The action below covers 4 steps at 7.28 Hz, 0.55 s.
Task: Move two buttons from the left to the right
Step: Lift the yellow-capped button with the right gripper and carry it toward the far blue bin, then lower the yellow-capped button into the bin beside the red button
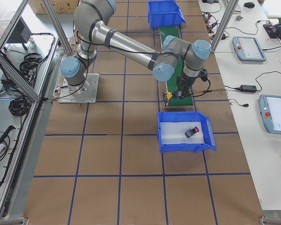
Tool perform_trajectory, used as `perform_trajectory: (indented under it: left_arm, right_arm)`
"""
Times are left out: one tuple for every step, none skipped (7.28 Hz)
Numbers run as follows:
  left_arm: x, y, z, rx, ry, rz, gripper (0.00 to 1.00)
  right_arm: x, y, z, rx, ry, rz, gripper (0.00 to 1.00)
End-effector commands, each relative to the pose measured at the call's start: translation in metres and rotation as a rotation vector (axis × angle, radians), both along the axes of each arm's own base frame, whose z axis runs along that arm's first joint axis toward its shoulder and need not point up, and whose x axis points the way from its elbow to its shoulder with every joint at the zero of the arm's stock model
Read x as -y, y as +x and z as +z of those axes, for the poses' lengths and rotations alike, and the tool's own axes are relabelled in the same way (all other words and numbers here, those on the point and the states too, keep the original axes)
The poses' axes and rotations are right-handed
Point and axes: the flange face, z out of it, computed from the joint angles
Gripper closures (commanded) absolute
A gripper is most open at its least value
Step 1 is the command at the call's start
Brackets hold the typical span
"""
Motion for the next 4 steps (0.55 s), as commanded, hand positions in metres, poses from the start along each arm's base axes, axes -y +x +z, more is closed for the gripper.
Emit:
perform_trajectory:
  left_arm:
    - [0.0, -0.002, -0.001, -0.001, 0.0, -0.001, 0.0]
    - [0.001, -0.001, -0.002, -0.001, 0.002, -0.001, 0.0]
    - [0.001, -0.002, -0.002, -0.001, 0.005, -0.002, 0.0]
    - [0.002, -0.002, -0.003, -0.001, 0.005, -0.002, 0.0]
  right_arm:
    - [-0.019, -0.062, -0.012, 0.0, 0.001, 0.038, 0.96]
    - [-0.013, -0.072, -0.031, 0.002, -0.003, 0.065, 0.96]
    - [-0.006, -0.079, -0.048, 0.001, -0.018, 0.072, 0.96]
    - [0.0, -0.084, -0.056, -0.014, -0.044, 0.067, 0.96]
